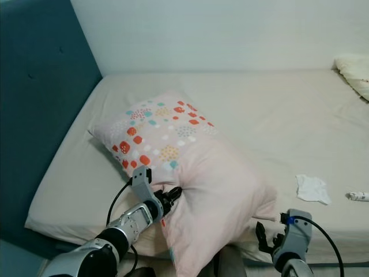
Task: Clean up the room
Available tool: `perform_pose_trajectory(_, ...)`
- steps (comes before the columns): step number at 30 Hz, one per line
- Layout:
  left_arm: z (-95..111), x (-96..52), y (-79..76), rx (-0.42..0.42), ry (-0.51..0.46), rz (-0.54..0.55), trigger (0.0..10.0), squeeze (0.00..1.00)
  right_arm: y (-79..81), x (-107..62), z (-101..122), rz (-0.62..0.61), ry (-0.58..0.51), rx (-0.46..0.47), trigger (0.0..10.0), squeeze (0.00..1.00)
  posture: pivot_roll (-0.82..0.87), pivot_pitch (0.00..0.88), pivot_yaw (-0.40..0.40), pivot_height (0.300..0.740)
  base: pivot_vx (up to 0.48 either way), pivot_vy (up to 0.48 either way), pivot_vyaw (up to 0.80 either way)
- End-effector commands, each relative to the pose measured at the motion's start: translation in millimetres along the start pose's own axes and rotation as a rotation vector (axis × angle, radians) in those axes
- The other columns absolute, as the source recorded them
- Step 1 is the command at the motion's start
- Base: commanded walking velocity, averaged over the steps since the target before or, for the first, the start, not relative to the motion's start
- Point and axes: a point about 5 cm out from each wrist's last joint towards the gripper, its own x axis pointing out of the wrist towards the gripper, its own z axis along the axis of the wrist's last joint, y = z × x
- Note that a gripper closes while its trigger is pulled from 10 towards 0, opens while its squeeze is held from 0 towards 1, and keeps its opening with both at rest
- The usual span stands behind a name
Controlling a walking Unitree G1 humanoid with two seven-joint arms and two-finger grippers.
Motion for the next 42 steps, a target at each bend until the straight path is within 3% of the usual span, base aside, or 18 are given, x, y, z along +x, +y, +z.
perform_pose_trajectory(1, -34.5, 10.7, -47.9, -0.084, 0.080, -0.099, 0.0, 0.00, -1.0, 1.2, -2.5, -0.009, 0.004, 0.008, 10.0, 0.00, -0.16, 0.069, 0.079, 0.616, 0.000, 0.000, 0.00)
perform_pose_trajectory(8, -36.7, 12.5, -55.9, -0.148, 0.077, -0.103, 0.0, 0.00, 8.4, 19.1, 13.5, 0.015, -0.041, 0.008, 10.0, 0.00, -0.17, 0.000, 0.093, 0.616, 0.000, 0.000, 0.00)
perform_pose_trajectory(14, -9.9, 16.8, -53.3, -0.147, 0.012, -0.084, 0.0, 0.00, 10.1, 28.8, 21.4, 0.017, -0.064, 0.013, 10.0, 0.00, -0.16, 0.000, 0.098, 0.616, 0.000, 0.000, 0.00)
perform_pose_trajectory(15, 3.4, 18.4, -53.3, -0.102, -0.012, -0.092, 0.0, 0.00, 10.5, 30.0, 22.7, 0.016, -0.069, 0.015, 10.0, 0.00, -0.16, 0.000, 0.100, 0.616, 0.000, 0.000, 0.00)
perform_pose_trajectory(16, 22.0, 19.9, -53.9, 0.019, -0.036, -0.100, 0.0, 0.00, 11.0, 31.2, 24.2, 0.016, -0.075, 0.018, 10.0, 0.00, -0.17, 0.000, 0.104, 0.616, 0.000, 0.000, 0.00)
perform_pose_trajectory(17, 50.5, 20.7, -53.8, 0.205, -0.074, -0.084, 0.0, 0.00, 11.3, 31.7, 25.0, 0.014, -0.081, 0.021, 10.0, 0.00, -0.17, 0.000, 0.107, 0.616, 0.000, 0.000, 0.00)
perform_pose_trajectory(21, 50.5, 20.7, -53.8, 0.205, -0.074, -0.084, 0.0, 0.00, 11.3, 31.7, 25.0, 0.014, -0.081, 0.021, 10.0, 0.00, -0.17, 0.000, 0.107, 0.616, 0.000, 0.000, 0.00)
perform_pose_trajectory(22, 93.0, 18.5, -53.3, 0.415, -0.147, -0.023, 0.0, 0.00, 11.0, 31.5, 25.0, 0.010, -0.086, 0.029, 10.0, 0.00, -0.16, 0.000, 0.107, 0.616, 0.000, 0.000, 0.00)
perform_pose_trajectory(23, 93.0, 18.5, -53.3, 0.415, -0.147, -0.023, 0.0, 0.00, 11.0, 31.5, 25.0, 0.010, -0.086, 0.029, 10.0, 0.00, -0.16, 0.000, 0.107, 0.616, 0.000, 0.000, 0.00)
perform_pose_trajectory(25, 169.3, 3.1, -52.3, 0.703, -0.286, 0.140, 0.0, 0.00, 10.8, 29.6, 21.9, 0.005, -0.090, 0.035, 10.0, 0.00, -0.17, 0.000, 0.126, 0.616, 0.000, 0.000, 0.00)
perform_pose_trajectory(26, 197.4, -7.5, -48.5, 0.788, -0.336, 0.230, 0.0, 0.00, 10.1, 27.9, 19.9, -0.001, -0.093, 0.043, 10.0, 0.00, -0.17, 0.000, 0.131, 0.616, 0.000, 0.000, 0.00)
perform_pose_trajectory(27, 197.4, -7.5, -48.5, 0.788, -0.336, 0.230, 0.0, 0.00, 10.1, 27.9, 19.9, -0.001, -0.093, 0.043, 10.0, 0.00, -0.17, 0.000, 0.131, 0.616, 0.000, 0.000, 0.00)
perform_pose_trajectory(29, 224.6, -21.9, -38.7, 0.862, -0.380, 0.350, 0.0, 0.00, 9.0, 25.4, 16.9, -0.009, -0.097, 0.049, 10.0, 0.00, -0.18, 0.000, 0.136, 0.616, 0.000, 0.000, 0.00)
perform_pose_trajectory(31, 236.5, -31.8, -26.8, 0.874, -0.396, 0.428, 0.0, 0.00, 8.2, 22.6, 14.2, -0.012, -0.098, 0.051, 10.0, 0.00, -0.19, 0.000, 0.137, 0.616, 0.000, 0.000, 0.00)
perform_pose_trajectory(33, 253.9, -51.3, -2.8, 0.887, -0.410, 0.568, 0.0, 0.00, 6.2, 17.3, 9.1, -0.016, -0.093, 0.049, 10.0, 0.00, -0.19, 0.000, 0.138, 0.616, 0.000, 0.000, 0.00)
perform_pose_trajectory(35, 258.5, -58.0, 5.3, 0.899, -0.409, 0.613, 0.0, 0.00, 5.4, 15.4, 7.3, -0.017, -0.090, 0.047, 10.0, 0.00, -0.19, 0.000, 0.138, 0.616, 0.000, 0.000, 0.00)
perform_pose_trajectory(39, 274.0, -90.5, 42.7, 0.828, -0.436, 0.810, 0.0, 0.00, 3.4, 11.1, 4.6, -0.018, -0.084, 0.040, 10.0, 0.00, -0.20, 0.000, 0.134, 0.616, 0.000, 0.000, 0.00)
perform_pose_trajectory(42, 276.3, -97.5, 50.0, 0.811, -0.445, 0.851, 0.0, 0.00, 3.3, 10.6, 4.5, -0.018, -0.084, 0.038, 10.0, 0.00, -0.20, 0.000, 0.134, 0.616, 0.000, 0.000, 0.00)
